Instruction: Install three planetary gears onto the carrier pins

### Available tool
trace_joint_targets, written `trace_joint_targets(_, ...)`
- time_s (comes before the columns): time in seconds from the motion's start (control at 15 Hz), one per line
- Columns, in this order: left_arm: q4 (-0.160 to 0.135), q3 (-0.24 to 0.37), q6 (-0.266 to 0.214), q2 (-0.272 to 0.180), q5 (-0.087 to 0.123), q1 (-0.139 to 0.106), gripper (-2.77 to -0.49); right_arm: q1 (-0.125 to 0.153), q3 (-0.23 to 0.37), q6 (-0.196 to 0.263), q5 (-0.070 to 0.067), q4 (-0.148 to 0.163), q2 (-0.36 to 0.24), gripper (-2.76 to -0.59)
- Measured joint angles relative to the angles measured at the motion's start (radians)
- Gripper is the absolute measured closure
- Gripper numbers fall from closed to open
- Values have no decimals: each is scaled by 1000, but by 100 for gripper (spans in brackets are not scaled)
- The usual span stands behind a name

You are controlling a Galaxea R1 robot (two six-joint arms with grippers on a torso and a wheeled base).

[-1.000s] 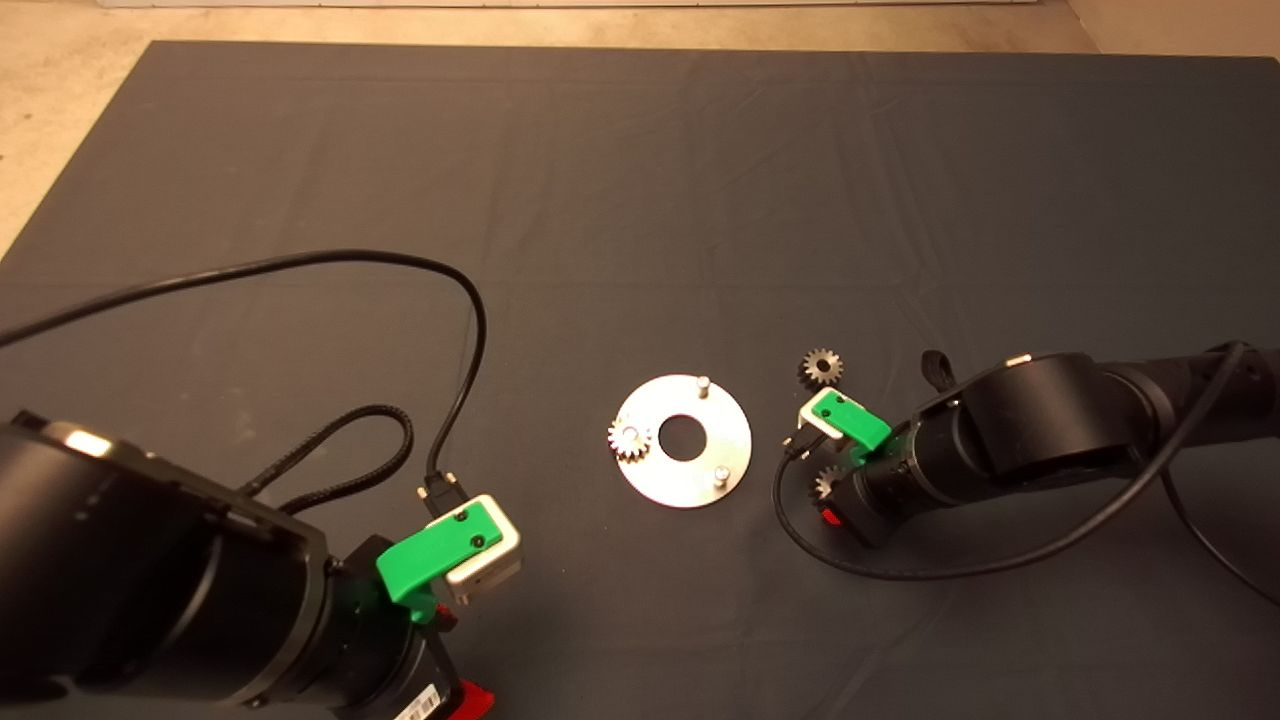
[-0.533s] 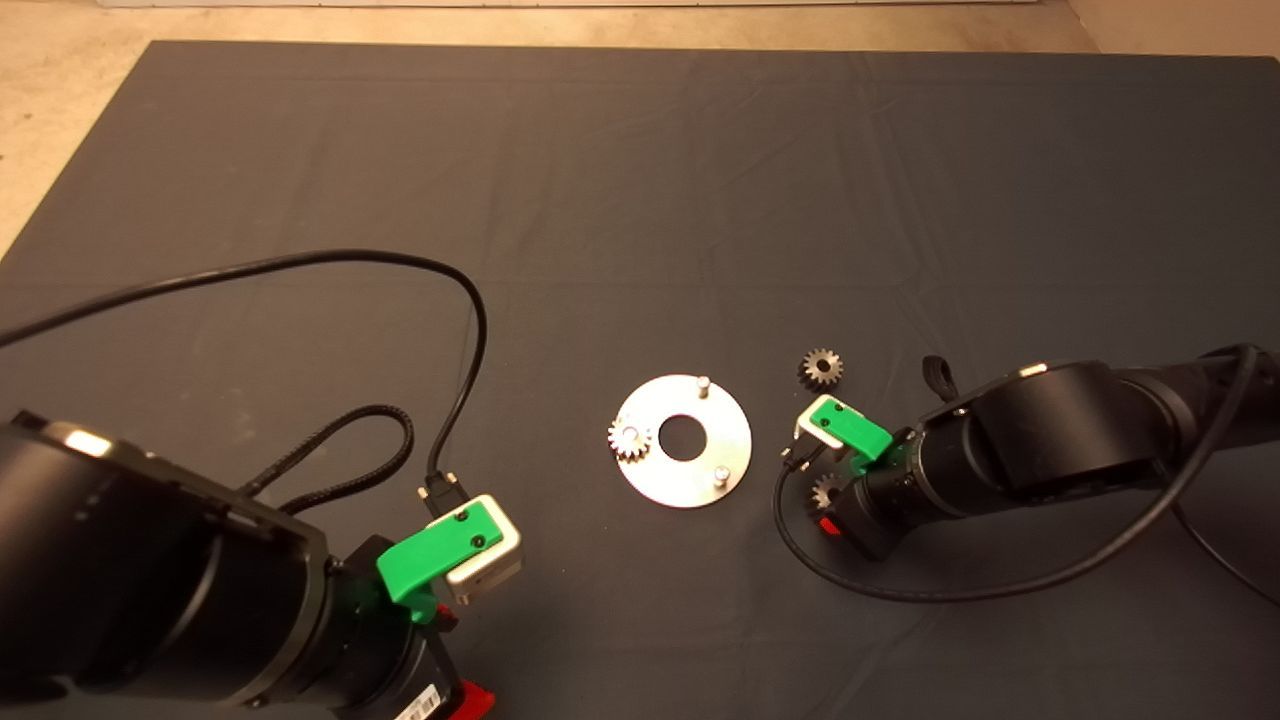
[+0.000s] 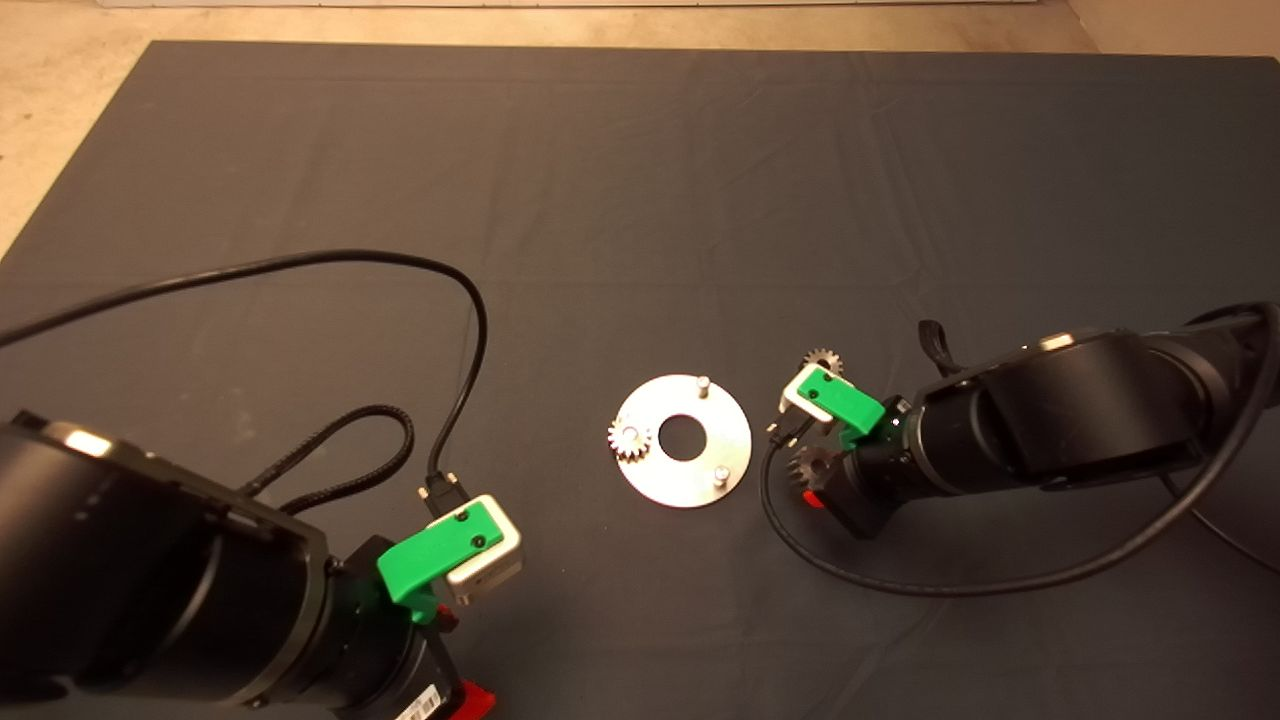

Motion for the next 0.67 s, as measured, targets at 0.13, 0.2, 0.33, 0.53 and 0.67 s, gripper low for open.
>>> trace_joint_targets(0.13, 0, 0, 0, 0, -1, 0, -133, 7, 0, 1, 1, 2, 40, -89)
trace_joint_targets(0.2, 0, 0, 0, 0, -1, 0, -133, 10, 0, 4, 2, 2, 58, -89)
trace_joint_targets(0.33, 0, 0, 0, 0, -1, 0, -133, 18, -6, 8, 4, 4, 85, -89)
trace_joint_targets(0.53, 0, 0, 0, 0, -3, 0, -133, 22, -32, 12, 0, 10, 128, -89)
trace_joint_targets(0.67, 0, 0, 0, 0, -3, 0, -133, 22, -41, 15, 3, 11, 142, -89)
